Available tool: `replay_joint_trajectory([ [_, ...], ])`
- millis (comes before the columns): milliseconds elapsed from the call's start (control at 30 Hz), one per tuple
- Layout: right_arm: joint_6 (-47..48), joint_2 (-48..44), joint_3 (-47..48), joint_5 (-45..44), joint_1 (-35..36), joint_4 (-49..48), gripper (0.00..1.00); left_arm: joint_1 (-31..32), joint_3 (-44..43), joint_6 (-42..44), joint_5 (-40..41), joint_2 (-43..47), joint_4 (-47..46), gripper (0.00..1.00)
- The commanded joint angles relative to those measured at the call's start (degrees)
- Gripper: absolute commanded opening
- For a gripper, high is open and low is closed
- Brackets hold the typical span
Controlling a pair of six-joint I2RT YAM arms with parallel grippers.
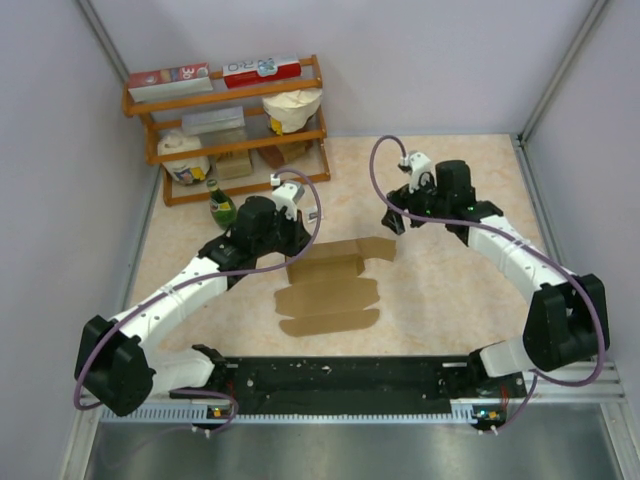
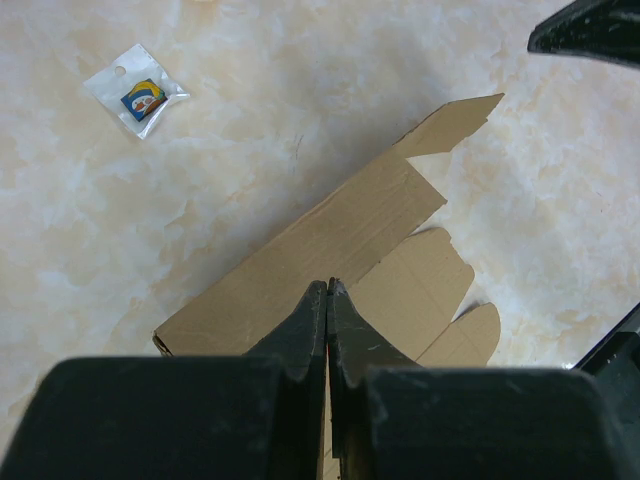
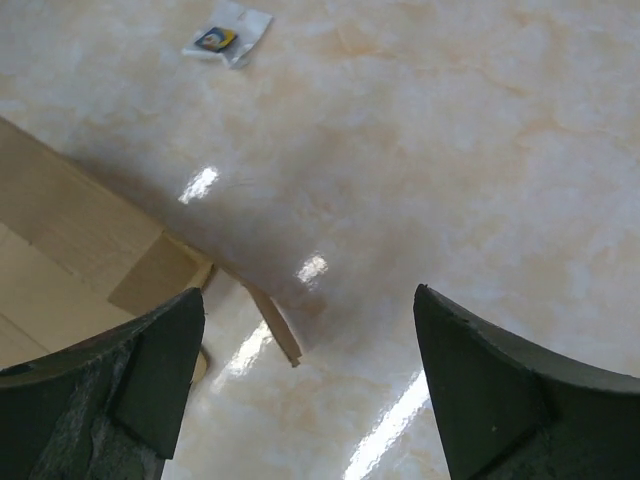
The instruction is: Fold the paper box
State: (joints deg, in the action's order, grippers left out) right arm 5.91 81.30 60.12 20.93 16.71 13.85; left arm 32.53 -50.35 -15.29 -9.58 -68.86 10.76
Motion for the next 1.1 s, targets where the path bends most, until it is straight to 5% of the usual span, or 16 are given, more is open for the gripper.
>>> replay_joint_trajectory([
  [0, 6.7, 1.5, 2.3, 5.7, 3.6, 2.0, 0.83, -0.4, 0.2, 0.1, -0.3, 0.8, -1.4, 0.00],
  [467, 10.8, 10.0, 5.0, 1.8, 6.9, 6.3, 0.63, -1.5, 1.0, -0.3, 1.7, 1.5, -0.6, 0.00],
  [1067, 10.1, 12.7, 5.6, -0.9, 8.7, 10.4, 0.42, -13.0, 4.9, -12.7, 2.9, -6.9, -6.4, 0.00],
])
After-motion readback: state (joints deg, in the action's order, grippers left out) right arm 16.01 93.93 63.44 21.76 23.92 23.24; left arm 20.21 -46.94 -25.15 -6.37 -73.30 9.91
